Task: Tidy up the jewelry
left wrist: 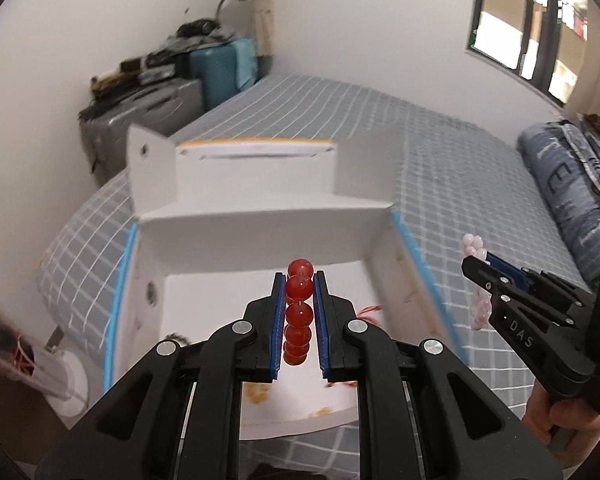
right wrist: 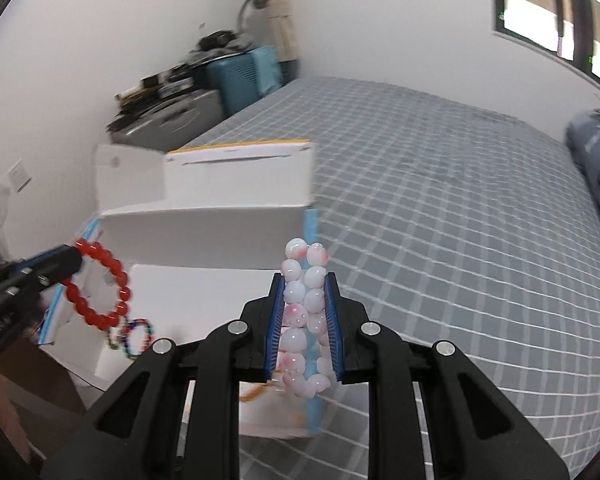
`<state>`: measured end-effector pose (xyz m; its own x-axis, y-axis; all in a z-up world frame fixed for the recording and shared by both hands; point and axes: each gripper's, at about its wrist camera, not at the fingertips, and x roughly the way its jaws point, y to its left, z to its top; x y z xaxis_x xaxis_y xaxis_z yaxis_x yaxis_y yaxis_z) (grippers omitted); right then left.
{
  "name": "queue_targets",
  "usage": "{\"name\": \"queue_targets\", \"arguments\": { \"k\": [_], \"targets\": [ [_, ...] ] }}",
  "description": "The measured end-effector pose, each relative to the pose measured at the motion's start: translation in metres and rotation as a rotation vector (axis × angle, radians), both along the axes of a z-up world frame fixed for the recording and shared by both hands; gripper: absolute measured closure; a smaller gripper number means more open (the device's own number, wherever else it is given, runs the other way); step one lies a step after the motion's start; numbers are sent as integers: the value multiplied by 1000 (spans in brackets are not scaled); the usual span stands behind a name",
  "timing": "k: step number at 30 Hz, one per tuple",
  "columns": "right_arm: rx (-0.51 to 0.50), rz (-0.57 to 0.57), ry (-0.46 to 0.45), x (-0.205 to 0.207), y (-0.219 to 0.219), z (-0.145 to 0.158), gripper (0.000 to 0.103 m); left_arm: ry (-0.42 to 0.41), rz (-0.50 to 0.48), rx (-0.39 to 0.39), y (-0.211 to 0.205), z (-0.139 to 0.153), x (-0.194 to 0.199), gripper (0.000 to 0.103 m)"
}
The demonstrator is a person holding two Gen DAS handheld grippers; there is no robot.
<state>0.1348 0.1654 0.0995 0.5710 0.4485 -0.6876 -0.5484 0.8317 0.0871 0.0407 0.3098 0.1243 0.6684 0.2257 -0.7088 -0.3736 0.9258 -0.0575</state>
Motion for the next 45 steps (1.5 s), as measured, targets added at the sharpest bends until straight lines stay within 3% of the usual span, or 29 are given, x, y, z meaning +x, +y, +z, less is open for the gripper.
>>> {"name": "queue_targets", "arguments": {
  "k": [7, 17, 24, 31, 32, 36, 37, 39, 45],
  "targets": [
    [-45, 59, 84, 1, 50, -37, 84, 79, 61, -32, 41, -38, -5, 90],
    [-135, 61, 174, 10, 72, -79, 84, 175, 71, -61, 57, -79, 7, 90],
    [-152, 53, 193, 12, 75, -85, 84, 200, 55, -58, 56, -89, 9, 89],
    [-145, 58, 194, 6, 75, -86, 83, 165, 60, -42, 52, -75, -3, 87],
    [-137, 58, 187, 4, 73, -83, 77, 158, 62, -40, 51, -72, -6, 84],
    [-85, 39, 140, -5, 61, -65, 44, 115, 86, -30, 49, -61, -20, 47],
    [-73, 32, 124, -8, 56, -60, 40, 101, 96, -17, 47, -57, -25, 39],
    [-57, 24, 102, -14, 49, -53, 29, 81, 109, 6, 44, -53, -33, 33],
    [1, -14, 35, -39, 18, -36, 10, 17, 131, 36, 35, -42, -64, 15]
  ]
}}
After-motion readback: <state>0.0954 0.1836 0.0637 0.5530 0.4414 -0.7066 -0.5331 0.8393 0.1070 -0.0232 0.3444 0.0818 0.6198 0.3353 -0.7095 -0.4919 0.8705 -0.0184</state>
